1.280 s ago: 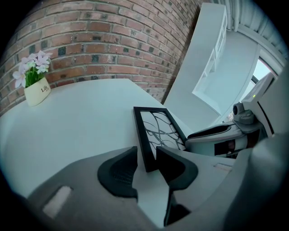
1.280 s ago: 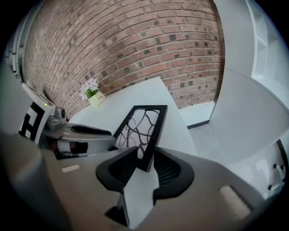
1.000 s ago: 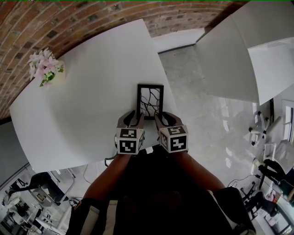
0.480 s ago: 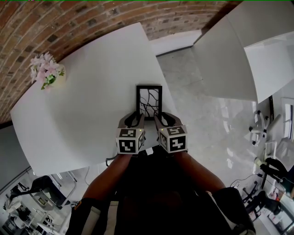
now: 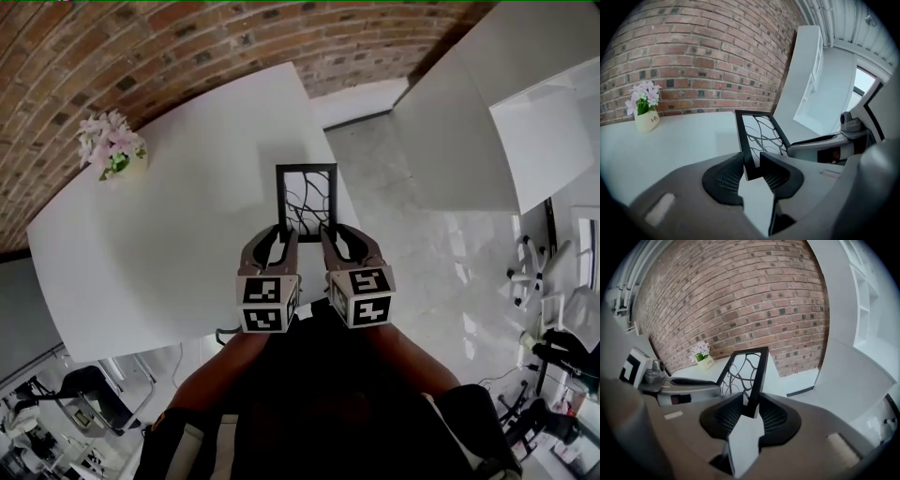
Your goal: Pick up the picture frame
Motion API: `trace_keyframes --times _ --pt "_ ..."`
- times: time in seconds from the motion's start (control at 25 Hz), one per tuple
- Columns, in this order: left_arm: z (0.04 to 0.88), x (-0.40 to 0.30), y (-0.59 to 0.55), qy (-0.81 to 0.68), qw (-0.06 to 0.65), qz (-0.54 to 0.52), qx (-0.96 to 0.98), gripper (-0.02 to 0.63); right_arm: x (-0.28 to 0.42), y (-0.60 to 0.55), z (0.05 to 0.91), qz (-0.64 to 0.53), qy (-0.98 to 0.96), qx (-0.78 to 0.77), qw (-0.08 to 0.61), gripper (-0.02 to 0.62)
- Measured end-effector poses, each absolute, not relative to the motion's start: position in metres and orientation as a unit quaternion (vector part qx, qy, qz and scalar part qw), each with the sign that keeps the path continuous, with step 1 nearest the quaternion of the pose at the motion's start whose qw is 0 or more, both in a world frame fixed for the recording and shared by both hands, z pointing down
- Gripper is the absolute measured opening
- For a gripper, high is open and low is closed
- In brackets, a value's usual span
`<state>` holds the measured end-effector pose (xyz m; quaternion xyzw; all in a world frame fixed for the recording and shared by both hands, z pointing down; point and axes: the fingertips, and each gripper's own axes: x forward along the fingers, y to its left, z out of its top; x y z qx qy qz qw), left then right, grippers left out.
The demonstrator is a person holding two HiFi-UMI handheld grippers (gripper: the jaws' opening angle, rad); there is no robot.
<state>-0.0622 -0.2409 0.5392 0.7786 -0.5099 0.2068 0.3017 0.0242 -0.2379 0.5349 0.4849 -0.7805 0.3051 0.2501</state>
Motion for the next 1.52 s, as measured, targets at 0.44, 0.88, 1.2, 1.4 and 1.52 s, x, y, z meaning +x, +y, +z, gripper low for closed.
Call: trace_keyframes --times 0.44,0.88,1.2,1.4,1.52 --pt "0.452 -0.081 -0.228 -0.54 0.226 0.137 0.799 0.1 0.006 -0.226 0.441 0.208 -0.804 0.517 0.205 0.078" --pt "0.366 -0.105 -0.206 -0.564 0.152 0.074 0.808 0.097 -0.014 -0.202 0.359 0.135 -0.823 0.534 0.138 0.077" --pt "0.334 -0.109 -0.19 -0.57 0.119 0.052 0.811 0.095 -0.016 -0.184 0.329 0.111 -0.825 0.544 0.104 0.072" --pt "0.329 -0.11 -0.184 -0.572 0.115 0.047 0.81 0.095 -0.017 -0.179 0.323 0.102 -0.827 0.544 0.1 0.072" --pt "0.33 -0.112 -0.183 -0.574 0.115 0.048 0.81 0.095 -0.019 -0.178 0.323 0.101 -0.828 0.543 0.099 0.072"
